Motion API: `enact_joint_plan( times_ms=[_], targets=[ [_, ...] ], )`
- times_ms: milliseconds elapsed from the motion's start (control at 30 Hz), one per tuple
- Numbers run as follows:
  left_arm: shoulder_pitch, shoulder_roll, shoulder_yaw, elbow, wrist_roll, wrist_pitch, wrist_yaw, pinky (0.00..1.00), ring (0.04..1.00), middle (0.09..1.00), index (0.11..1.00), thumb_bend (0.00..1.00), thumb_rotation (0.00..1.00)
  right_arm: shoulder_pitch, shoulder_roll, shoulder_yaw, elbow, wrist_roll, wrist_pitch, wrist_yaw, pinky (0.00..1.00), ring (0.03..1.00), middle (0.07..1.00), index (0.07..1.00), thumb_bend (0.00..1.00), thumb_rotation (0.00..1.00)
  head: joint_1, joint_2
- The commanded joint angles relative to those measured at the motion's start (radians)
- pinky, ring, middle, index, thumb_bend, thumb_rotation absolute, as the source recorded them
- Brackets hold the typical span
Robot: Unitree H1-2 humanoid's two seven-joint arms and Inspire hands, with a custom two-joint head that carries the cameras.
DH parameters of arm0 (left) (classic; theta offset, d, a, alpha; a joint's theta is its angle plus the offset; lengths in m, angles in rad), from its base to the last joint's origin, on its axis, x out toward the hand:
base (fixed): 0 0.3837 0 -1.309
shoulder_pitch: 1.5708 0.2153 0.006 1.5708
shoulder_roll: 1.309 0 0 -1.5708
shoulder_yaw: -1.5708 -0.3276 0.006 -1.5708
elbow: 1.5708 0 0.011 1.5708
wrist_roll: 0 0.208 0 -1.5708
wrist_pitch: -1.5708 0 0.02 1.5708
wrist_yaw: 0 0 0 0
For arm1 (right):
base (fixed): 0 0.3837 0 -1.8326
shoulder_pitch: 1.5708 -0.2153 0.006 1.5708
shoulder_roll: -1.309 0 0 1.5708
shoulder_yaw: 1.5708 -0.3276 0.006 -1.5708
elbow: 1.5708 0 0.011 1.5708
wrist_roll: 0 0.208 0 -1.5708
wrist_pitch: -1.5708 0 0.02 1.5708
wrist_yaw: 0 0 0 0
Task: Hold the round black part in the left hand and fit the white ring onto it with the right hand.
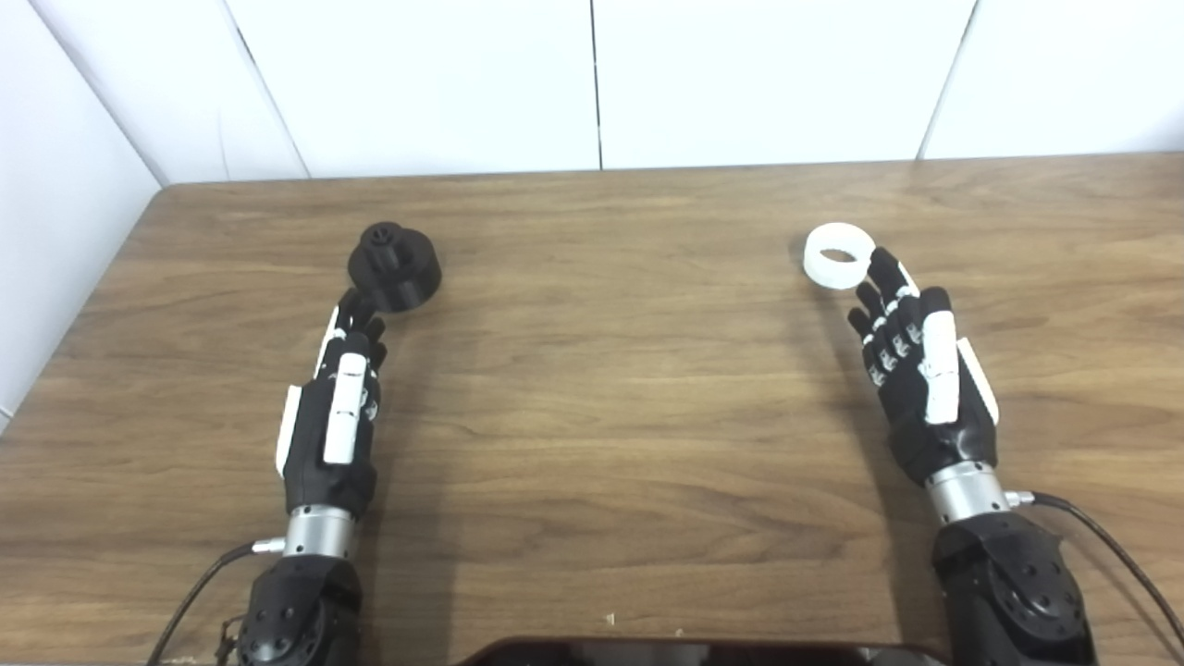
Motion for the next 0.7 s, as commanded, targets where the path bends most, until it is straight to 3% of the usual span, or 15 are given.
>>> enact_joint_plan(
  times_ms=[0,167,467,567,667],
  targets=[
    [-0.030,0.008,0.001,-0.025,0.028,-0.026,0.009,1.00,0.988,0.986,0.967,0.49,0.68,-0.039,0.012,-0.009,-0.027,0.024,-0.026,-0.003,1.00,1.000,1.000,0.952,0.51,0.99,0.000,0.000],
    [-0.024,0.023,-0.010,-0.032,0.052,-0.003,0.002,1.00,1.000,0.999,0.985,0.58,0.66,-0.040,0.013,-0.010,-0.028,0.022,-0.024,-0.005,1.00,1.000,1.000,0.951,0.52,0.98,-0.001,-0.001],
    [-0.023,0.028,-0.018,-0.033,0.065,0.003,0.002,1.00,1.000,1.000,1.000,0.57,0.67,-0.042,0.004,-0.012,-0.028,0.021,-0.025,-0.002,1.00,1.000,1.000,0.944,0.52,0.98,0.003,-0.002],
    [-0.030,0.036,-0.017,-0.043,0.043,0.044,-0.010,1.00,1.000,1.000,1.000,0.64,0.62,-0.045,-0.002,-0.013,-0.021,0.025,-0.023,0.001,1.00,1.000,1.000,0.949,0.52,0.99,0.008,-0.006],
    [-0.034,0.065,-0.028,-0.068,0.097,0.090,-0.010,1.00,1.000,1.000,1.000,0.66,0.58,-0.050,-0.006,-0.012,-0.017,0.020,-0.026,-0.001,1.00,1.000,1.000,0.951,0.52,0.99,0.013,-0.008]
  ],
)
